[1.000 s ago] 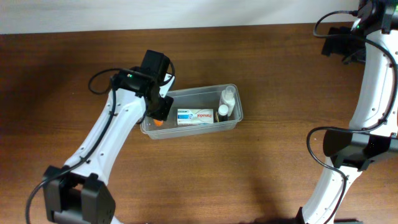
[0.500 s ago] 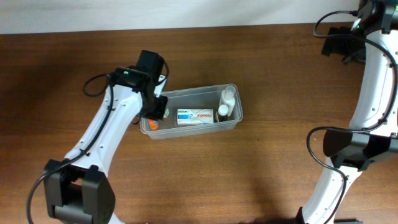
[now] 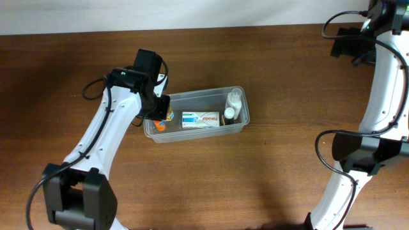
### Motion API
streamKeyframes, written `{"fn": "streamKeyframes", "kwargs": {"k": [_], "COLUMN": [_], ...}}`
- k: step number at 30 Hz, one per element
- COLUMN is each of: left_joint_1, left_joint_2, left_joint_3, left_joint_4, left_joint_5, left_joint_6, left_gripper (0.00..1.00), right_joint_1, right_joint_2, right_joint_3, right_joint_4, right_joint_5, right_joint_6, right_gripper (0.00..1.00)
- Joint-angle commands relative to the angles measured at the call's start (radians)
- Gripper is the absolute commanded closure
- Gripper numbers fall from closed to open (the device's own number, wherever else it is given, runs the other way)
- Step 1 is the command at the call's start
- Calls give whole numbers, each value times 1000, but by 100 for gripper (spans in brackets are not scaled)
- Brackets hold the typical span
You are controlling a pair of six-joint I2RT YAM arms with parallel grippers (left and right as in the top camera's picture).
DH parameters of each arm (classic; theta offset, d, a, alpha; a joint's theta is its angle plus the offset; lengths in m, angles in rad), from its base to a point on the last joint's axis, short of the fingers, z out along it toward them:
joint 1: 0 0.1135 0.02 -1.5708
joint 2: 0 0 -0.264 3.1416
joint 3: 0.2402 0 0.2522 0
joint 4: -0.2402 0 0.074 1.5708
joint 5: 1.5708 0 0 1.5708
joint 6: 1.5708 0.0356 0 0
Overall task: Pack container
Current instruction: 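Open the left gripper to release the tube and lift away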
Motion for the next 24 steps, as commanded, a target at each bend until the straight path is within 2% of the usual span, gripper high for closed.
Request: {"fn": "streamKeyframes", "kwargs": {"k": [1,11,12,16,24], "left_joint_1": [2,2,2,2,2], "left_joint_2": [44,64,66,66,66], "left_joint_3": [15,14,14,15,15], "left_joint_4": [2,4,4,3,4], "left_joint_5": [20,19,19,19,8], "left_joint_6": [-17,-17,-17,-16,-16], "left_gripper": [75,75,69,55,45], "right_joint_1": [3,3,3,3,3], "right_joint_2": [-9,-9,-9,-9,-9], "right_joint_3": [-2,-2,-2,-2,-2], "right_joint_4": [-6,-6,-6,-6,-6], "right_joint_5": [2,2,2,2,2], "right_joint_6": [5,5,5,5,5], "right_gripper": [2,2,1,2,2]}}
